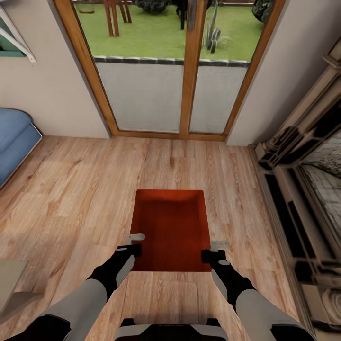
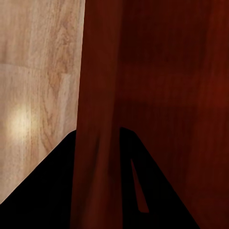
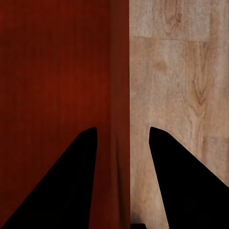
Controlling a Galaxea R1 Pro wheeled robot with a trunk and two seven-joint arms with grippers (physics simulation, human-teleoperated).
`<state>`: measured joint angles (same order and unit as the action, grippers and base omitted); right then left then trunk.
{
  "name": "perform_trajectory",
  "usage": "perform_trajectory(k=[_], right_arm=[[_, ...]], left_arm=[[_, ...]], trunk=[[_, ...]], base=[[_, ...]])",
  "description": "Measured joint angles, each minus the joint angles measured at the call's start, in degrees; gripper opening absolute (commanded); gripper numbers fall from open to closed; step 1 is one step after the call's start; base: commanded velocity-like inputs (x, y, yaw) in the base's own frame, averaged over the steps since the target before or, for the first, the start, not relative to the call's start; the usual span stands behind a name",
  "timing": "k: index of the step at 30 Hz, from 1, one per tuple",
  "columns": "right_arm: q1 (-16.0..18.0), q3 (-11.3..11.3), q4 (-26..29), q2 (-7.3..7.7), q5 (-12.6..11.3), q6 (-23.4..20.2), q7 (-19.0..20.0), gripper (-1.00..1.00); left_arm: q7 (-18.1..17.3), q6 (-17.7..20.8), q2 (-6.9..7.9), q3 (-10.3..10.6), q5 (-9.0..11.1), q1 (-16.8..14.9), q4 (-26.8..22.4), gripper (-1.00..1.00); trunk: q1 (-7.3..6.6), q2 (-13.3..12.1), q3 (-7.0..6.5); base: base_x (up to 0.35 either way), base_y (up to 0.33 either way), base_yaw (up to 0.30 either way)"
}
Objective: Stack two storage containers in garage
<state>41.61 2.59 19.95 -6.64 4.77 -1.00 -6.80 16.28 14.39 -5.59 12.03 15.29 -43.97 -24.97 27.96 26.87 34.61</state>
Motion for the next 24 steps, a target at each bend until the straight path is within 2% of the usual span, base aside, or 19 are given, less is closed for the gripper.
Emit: perform_trajectory(k=[10,24], right_arm=[[0.0,0.0,0.0,0.01,0.0,0.0,0.0,-1.00],[0.0,0.0,0.1,0.02,0.0,-0.1,0.0,-1.00]], left_arm=[[0.0,0.0,-0.01,0.0,0.0,0.0,0.0,-1.00],[0.0,0.0,-0.01,0.0,0.0,0.0,0.0,-1.00]], trunk=[[-2.20,-4.0,-1.80],[-2.20,-4.0,-1.81]], base=[[0.000,0.000,0.000],[0.000,0.000,0.000]])
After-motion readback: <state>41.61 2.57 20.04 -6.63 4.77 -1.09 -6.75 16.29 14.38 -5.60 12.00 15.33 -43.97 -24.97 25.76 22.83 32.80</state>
